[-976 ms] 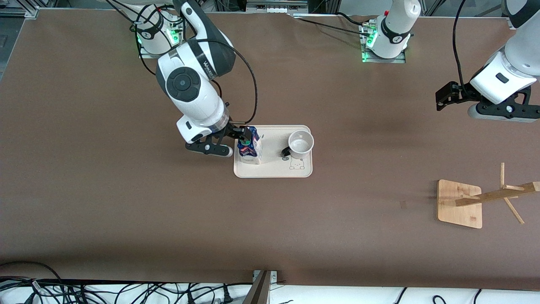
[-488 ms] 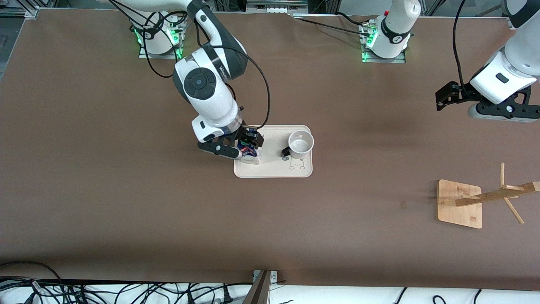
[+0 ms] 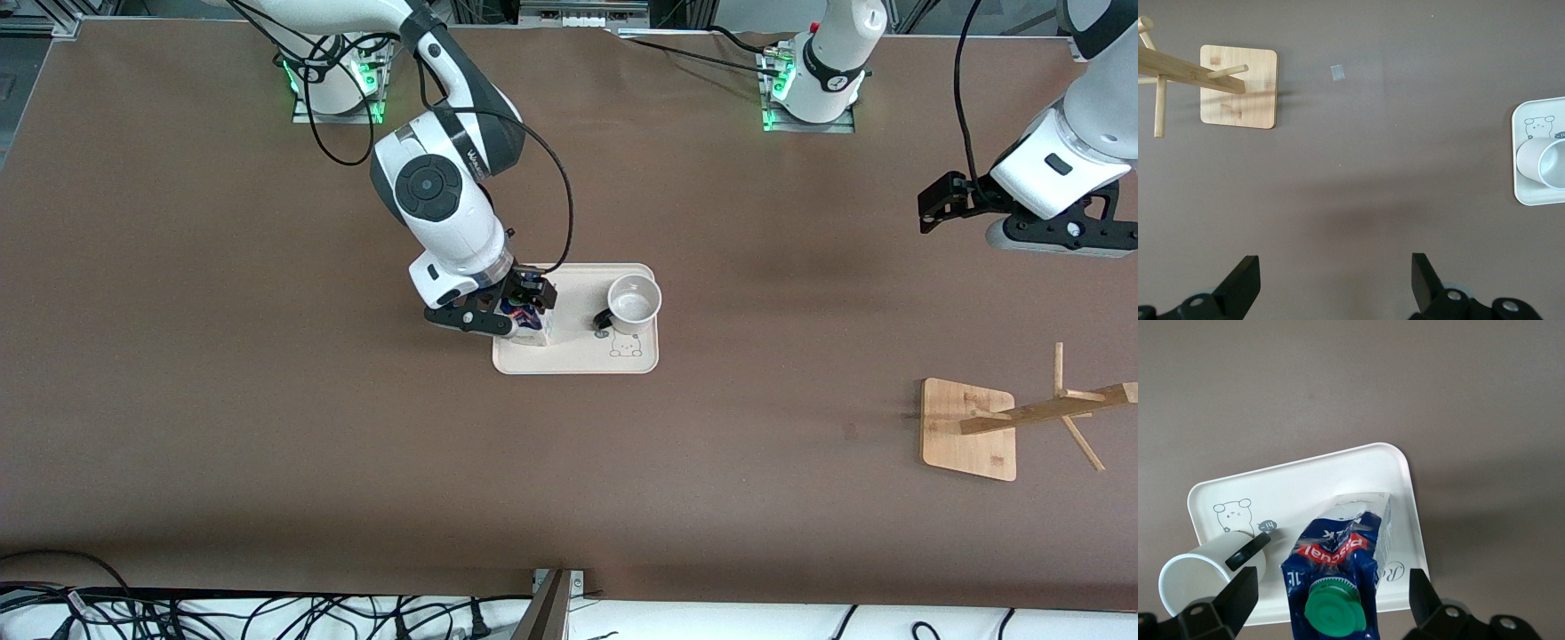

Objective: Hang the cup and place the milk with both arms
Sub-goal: 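Close the right gripper on the milk carton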

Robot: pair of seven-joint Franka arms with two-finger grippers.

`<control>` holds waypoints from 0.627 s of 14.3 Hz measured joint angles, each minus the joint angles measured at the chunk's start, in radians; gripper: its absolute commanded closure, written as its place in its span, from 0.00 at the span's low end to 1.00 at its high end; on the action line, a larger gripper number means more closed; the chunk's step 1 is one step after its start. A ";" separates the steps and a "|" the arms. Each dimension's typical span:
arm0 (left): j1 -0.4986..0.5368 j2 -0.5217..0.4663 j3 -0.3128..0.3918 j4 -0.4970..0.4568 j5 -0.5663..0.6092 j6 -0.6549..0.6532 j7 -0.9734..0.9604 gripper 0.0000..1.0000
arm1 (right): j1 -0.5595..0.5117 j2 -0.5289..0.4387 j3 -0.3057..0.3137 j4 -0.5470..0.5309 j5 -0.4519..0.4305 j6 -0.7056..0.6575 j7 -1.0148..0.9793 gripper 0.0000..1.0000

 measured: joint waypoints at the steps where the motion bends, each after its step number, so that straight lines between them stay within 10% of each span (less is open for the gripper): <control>1: 0.000 0.000 0.000 0.000 0.000 0.000 0.000 0.00 | 0.000 0.000 0.000 0.000 0.000 -0.005 -0.014 0.00; 9: 0.000 0.000 0.000 0.000 0.000 0.000 0.000 0.00 | 0.011 0.016 0.000 -0.004 0.000 -0.043 -0.056 0.00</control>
